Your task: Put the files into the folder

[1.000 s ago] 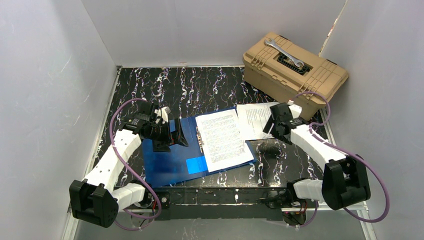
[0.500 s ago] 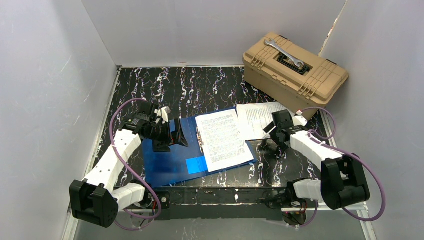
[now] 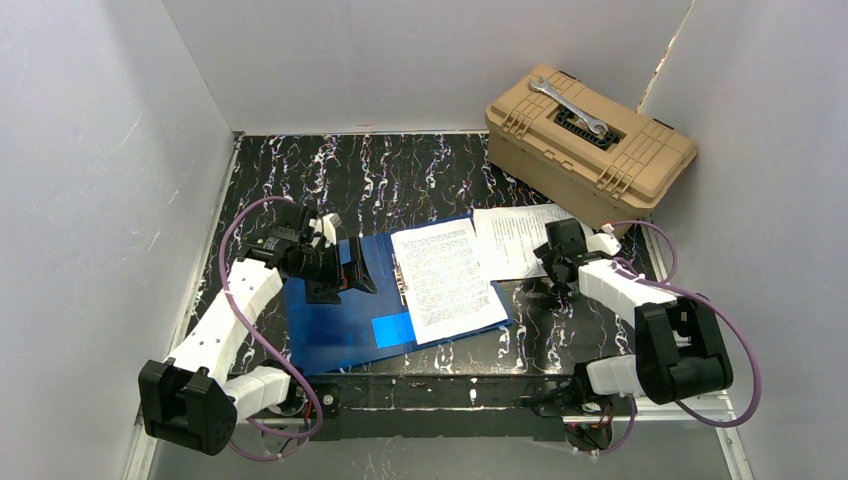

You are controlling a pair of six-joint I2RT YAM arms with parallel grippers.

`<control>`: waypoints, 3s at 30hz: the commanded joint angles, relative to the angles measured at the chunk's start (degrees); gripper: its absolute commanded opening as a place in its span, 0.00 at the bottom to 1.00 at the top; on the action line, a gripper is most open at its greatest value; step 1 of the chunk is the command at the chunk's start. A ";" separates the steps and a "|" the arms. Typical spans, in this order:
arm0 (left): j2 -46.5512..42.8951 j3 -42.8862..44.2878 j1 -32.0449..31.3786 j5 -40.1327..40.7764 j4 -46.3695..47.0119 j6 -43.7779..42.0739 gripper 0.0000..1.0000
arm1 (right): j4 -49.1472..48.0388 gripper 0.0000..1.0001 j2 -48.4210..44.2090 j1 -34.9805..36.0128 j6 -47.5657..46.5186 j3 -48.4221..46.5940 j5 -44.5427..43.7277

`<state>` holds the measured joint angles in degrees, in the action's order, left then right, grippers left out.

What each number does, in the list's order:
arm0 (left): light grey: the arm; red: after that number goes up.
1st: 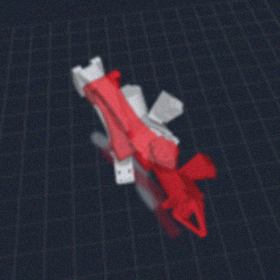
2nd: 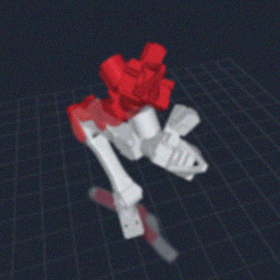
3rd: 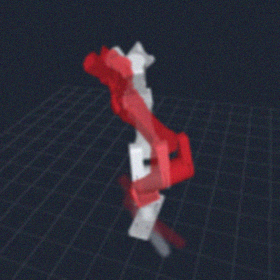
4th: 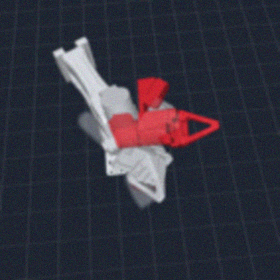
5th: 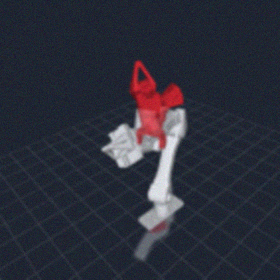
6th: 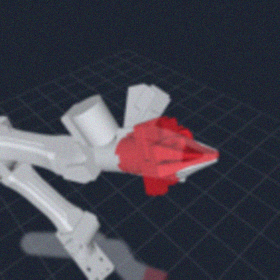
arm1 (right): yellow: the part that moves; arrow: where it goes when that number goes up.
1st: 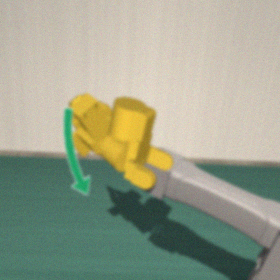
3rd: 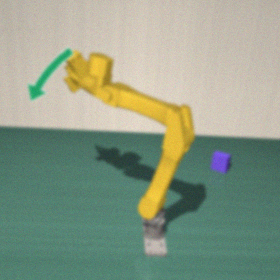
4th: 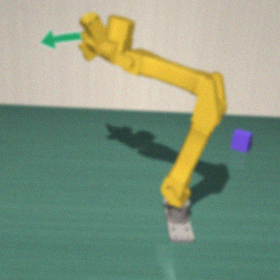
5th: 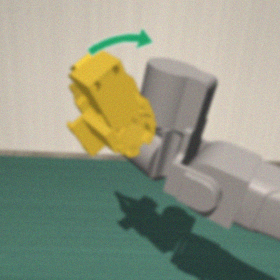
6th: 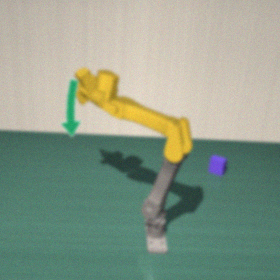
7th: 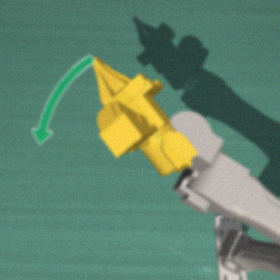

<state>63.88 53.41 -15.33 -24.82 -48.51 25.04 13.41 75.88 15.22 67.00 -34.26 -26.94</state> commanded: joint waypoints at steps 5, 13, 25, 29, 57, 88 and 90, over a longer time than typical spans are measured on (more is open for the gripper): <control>-0.51 1.52 0.22 0.20 -2.54 -1.13 0.98 | -3.23 0.64 5.22 -2.77 2.21 0.83 -1.49; -0.42 1.70 0.24 0.47 -2.90 -1.39 0.98 | -5.46 0.47 7.79 -5.52 1.45 0.64 -0.50; -0.31 2.31 0.22 0.82 -3.52 -1.40 0.98 | -7.92 0.01 9.96 -10.41 -1.98 0.21 2.48; -0.33 2.31 0.22 0.86 -3.54 -1.48 0.98 | -8.96 0.01 7.88 -11.97 -3.98 1.33 4.63; -3.57 4.54 0.22 2.62 -5.59 -2.01 0.98 | 0.22 0.01 -19.82 -12.41 -22.99 -2.79 28.22; -7.00 5.87 0.22 5.03 -9.60 -3.25 0.98 | 17.32 0.01 6.84 6.43 -64.48 -35.42 37.29; -7.16 5.79 0.23 5.00 -9.67 -3.17 0.98 | 17.84 0.01 8.45 7.76 -64.58 -36.17 36.04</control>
<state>58.13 57.49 -15.33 -20.12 -56.18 22.70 28.29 82.28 20.93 6.72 -66.65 13.04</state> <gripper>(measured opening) 0.983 0.029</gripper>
